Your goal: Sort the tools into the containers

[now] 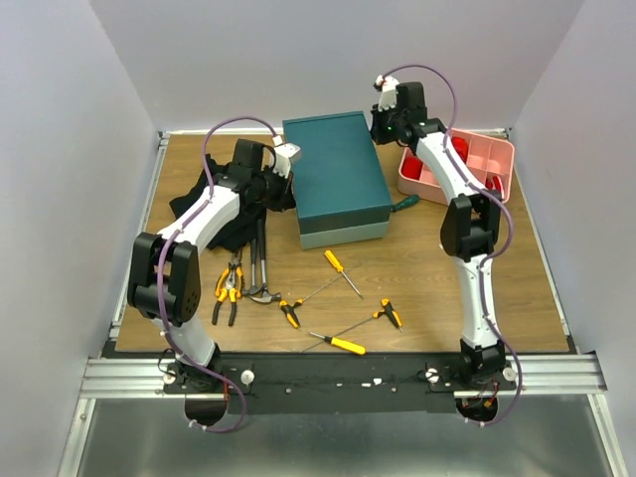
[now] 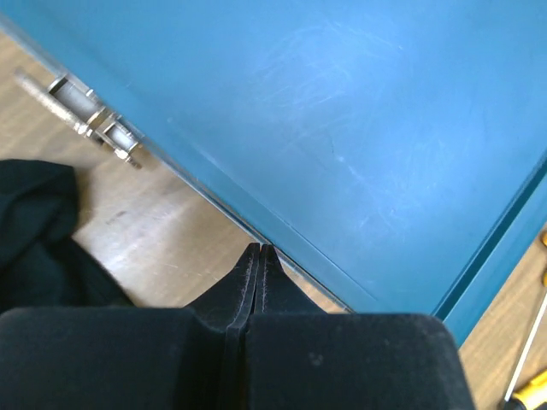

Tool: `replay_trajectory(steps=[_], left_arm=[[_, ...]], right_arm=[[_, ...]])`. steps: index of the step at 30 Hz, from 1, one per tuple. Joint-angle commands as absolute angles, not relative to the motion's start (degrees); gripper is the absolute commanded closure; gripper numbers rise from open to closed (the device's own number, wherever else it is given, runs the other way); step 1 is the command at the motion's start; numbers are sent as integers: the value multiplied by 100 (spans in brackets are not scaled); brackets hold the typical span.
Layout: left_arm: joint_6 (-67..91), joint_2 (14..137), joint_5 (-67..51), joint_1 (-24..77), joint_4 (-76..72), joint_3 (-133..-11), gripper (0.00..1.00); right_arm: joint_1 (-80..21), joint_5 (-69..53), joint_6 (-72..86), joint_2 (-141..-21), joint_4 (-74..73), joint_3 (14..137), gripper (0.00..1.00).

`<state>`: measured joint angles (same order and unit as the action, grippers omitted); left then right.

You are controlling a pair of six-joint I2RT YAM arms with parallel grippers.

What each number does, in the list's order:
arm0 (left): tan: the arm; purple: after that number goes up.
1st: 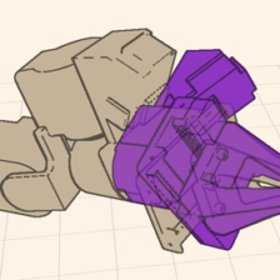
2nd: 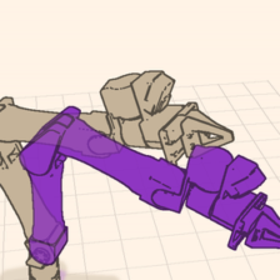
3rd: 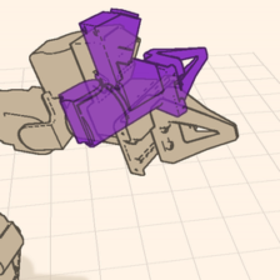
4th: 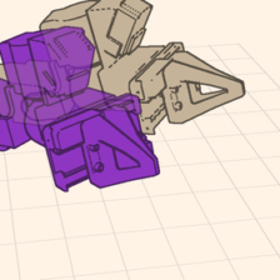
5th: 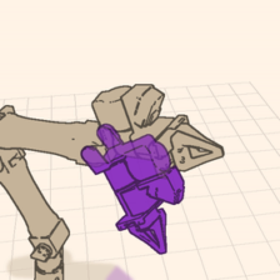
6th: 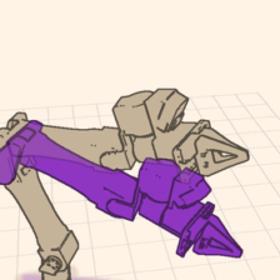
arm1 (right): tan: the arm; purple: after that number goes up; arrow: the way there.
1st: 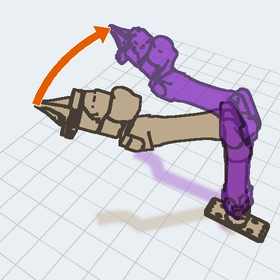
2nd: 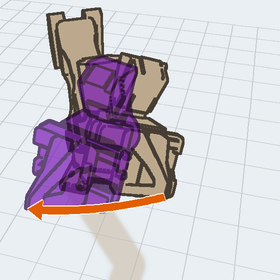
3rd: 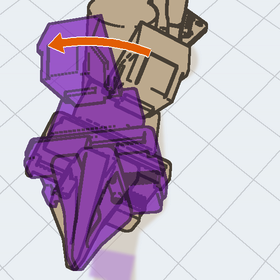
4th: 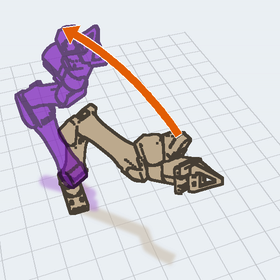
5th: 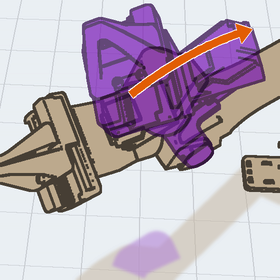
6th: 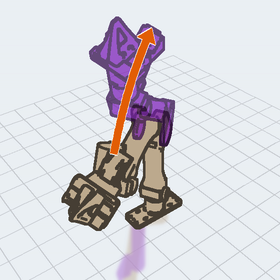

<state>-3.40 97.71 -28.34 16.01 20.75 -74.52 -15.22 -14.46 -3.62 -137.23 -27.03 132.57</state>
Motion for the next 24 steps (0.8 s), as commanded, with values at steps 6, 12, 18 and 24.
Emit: replay_trajectory(steps=[6, 12, 18, 24], left_arm=[[-53, 9431, -2954, 1714, 2232, -7304, 100], [-141, 9360, -2506, 1696, 2276, -7339, 100], [174, 9535, -2339, 1687, 1794, -7479, 100], [413, 9869, -1960, 1556, 1503, -8120, 100]], right_arm=[[-2425, -2347, 272, -14642, -2462, 14229, 96], [-2777, -2215, 369, -14853, -2215, 14528, 96], [-2909, -1881, 308, -14959, -1899, 14756, 96], [-2909, -1345, -430, -14583, -1784, 14793, 96]])
